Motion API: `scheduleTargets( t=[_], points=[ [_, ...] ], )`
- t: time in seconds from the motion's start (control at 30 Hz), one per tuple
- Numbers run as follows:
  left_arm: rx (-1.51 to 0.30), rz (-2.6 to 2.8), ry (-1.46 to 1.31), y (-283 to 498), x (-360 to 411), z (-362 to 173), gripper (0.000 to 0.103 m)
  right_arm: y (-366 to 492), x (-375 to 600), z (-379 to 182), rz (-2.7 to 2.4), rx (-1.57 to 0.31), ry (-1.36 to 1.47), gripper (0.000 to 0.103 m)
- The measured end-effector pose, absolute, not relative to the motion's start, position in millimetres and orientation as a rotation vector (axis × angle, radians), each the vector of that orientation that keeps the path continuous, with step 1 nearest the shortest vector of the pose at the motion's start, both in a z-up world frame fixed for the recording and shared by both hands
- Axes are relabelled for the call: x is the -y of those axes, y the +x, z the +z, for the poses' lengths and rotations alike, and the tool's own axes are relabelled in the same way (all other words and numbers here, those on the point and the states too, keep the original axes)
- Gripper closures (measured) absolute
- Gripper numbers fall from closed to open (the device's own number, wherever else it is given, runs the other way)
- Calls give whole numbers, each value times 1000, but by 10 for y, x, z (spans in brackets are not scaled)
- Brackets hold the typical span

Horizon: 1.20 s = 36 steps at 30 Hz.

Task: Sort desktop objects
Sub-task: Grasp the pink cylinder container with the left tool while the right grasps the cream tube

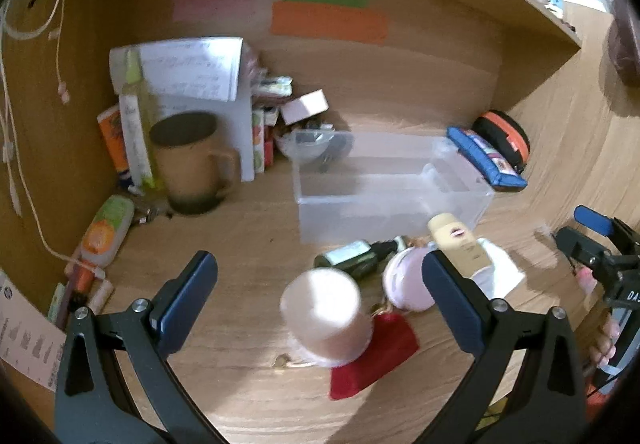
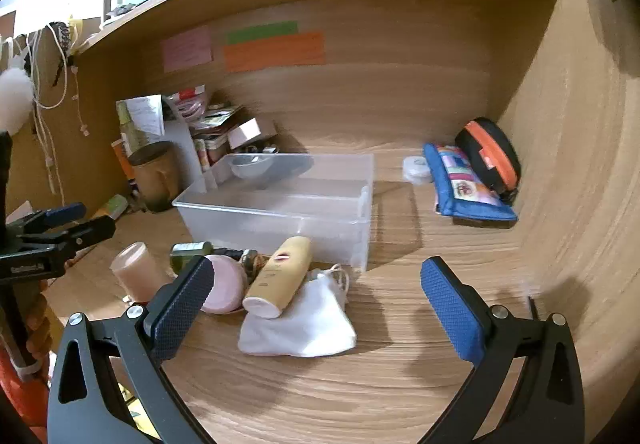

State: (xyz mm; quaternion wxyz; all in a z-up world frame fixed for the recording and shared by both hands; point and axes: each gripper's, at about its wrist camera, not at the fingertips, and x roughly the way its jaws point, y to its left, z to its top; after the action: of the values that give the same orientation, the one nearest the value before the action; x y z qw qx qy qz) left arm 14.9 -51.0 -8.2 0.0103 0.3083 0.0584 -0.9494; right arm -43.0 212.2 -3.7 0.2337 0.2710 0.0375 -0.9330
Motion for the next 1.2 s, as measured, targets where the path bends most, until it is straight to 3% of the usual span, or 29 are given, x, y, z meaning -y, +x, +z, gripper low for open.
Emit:
scheduleTargets(
  t=[0.37, 0.53, 0.7, 0.8, 0.87, 1.07, 1.2],
  points=[
    [-260, -2954, 1188, 79, 595, -554, 0, -576, -2004, -316, -2460, -52, 858, 0],
    [-310, -2955, 1259, 9, 567, -685, 0, -635, -1893, -465, -2454, -112, 893, 2],
    [-361, -2957, 1272, -58, 586, -706, 2, -705, -1743, -579, -2444, -205, 905, 19],
    [-373, -2952, 1303, -126, 579, -736, 22, -802, -1684, -623, -2415, -223, 932, 31],
    [-397, -2943, 1333, -168, 593, -773, 24, -878, -1649, -636, -2384, -221, 949, 38],
    [-462, -2924, 1360, -242, 645, -849, 31, -1152, -1547, -695, -2264, -209, 1060, 53],
    [-475, -2927, 1366, -285, 641, -854, 35, -1208, -1448, -709, -2221, -272, 1088, 53]
  ],
)
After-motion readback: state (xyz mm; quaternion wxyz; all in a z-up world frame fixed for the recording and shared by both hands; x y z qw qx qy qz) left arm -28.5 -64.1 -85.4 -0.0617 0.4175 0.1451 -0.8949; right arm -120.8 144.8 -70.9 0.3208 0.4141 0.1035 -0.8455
